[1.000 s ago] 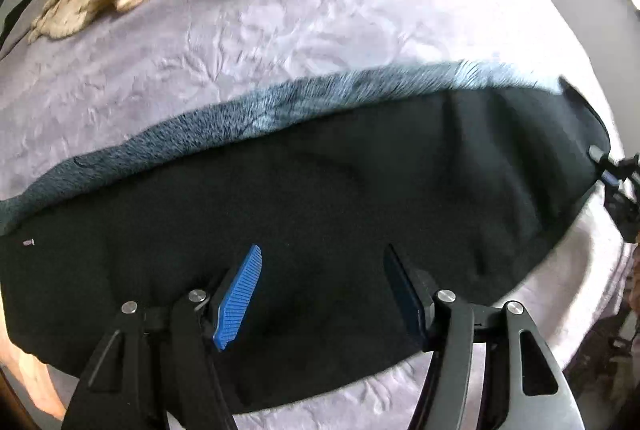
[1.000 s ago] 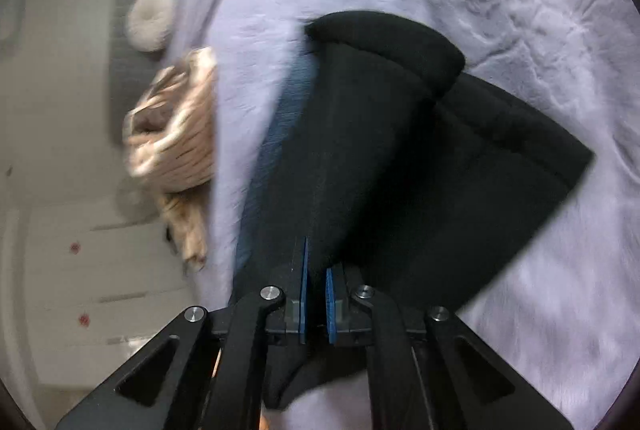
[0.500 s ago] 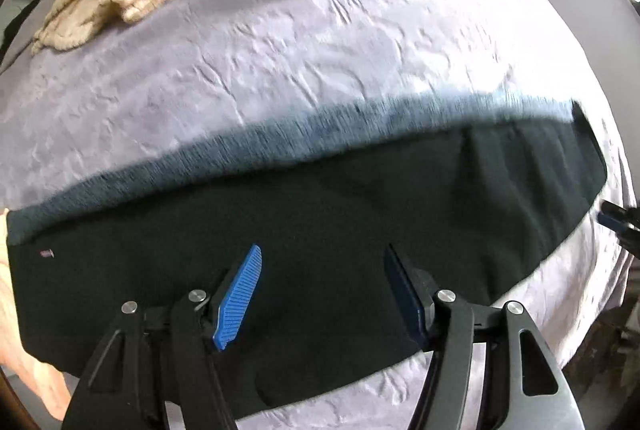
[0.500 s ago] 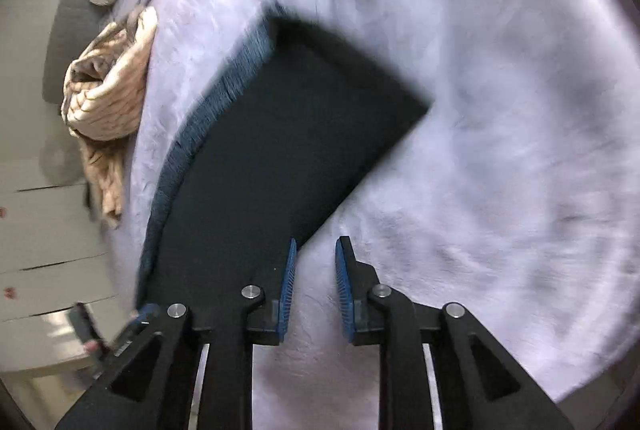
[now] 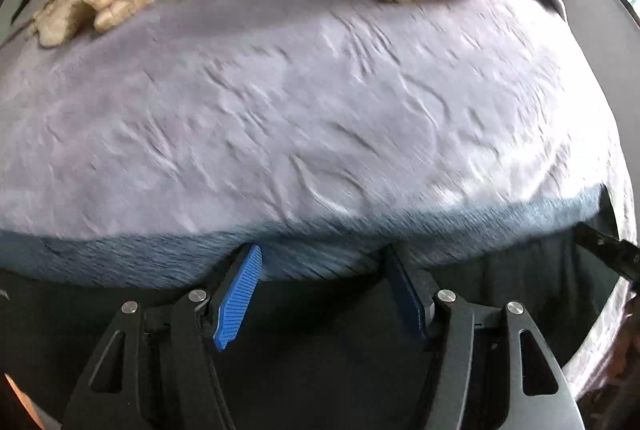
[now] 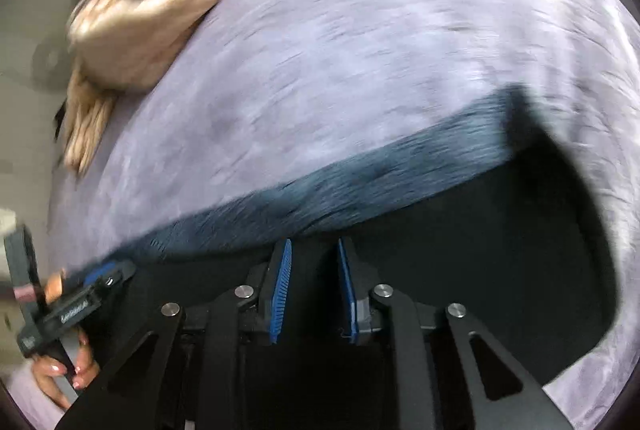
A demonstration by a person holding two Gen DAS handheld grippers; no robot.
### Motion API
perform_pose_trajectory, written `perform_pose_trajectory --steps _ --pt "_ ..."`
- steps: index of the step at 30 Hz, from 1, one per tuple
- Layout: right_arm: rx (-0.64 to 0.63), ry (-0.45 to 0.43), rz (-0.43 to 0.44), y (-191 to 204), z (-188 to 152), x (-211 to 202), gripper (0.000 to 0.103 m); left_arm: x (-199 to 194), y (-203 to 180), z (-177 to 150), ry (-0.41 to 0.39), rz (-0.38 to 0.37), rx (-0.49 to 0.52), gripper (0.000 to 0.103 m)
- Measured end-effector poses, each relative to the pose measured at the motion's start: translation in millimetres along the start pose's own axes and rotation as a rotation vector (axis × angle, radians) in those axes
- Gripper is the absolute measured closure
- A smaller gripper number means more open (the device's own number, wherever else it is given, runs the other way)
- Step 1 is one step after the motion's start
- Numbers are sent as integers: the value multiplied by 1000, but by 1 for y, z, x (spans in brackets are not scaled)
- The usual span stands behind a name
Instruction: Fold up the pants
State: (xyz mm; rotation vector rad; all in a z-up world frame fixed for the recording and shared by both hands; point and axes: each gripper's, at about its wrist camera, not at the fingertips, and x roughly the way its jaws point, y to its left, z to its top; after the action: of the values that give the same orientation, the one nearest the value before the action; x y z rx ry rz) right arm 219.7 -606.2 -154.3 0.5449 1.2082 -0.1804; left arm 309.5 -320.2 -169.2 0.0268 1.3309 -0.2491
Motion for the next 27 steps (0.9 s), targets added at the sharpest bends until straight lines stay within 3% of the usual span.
perform_pose_trajectory --steps 3,5,7,10,13,16,18,20,27 --pt "79 -39 -126 -30 7 -17 76 -8 34 13 -7 33 -48 38" --pt "156 -26 -71 -40 3 -31 73 -25 58 10 -25 43 -49 38" --pt "177 -1 57 -33 -11 -42 72 -42 80 -5 -43 86 -24 38" --pt "153 72 303 8 -52 -46 68 -62 131 -33 -42 152 -33 38" --pt "141 259 542 70 -118 -17 64 -77 190 -59 -46 221 -86 38" --pt "186 419 650 118 -178 23 64 -82 249 -90 -41 274 -160 38" --pt "216 462 671 137 -200 44 63 -71 287 -111 -7 332 -192 35" --pt "258 480 699 149 -217 60 63 -60 311 -134 -7 301 -239 18" --pt "257 459 639 162 -219 71 61 -55 328 -139 -39 218 -216 18"
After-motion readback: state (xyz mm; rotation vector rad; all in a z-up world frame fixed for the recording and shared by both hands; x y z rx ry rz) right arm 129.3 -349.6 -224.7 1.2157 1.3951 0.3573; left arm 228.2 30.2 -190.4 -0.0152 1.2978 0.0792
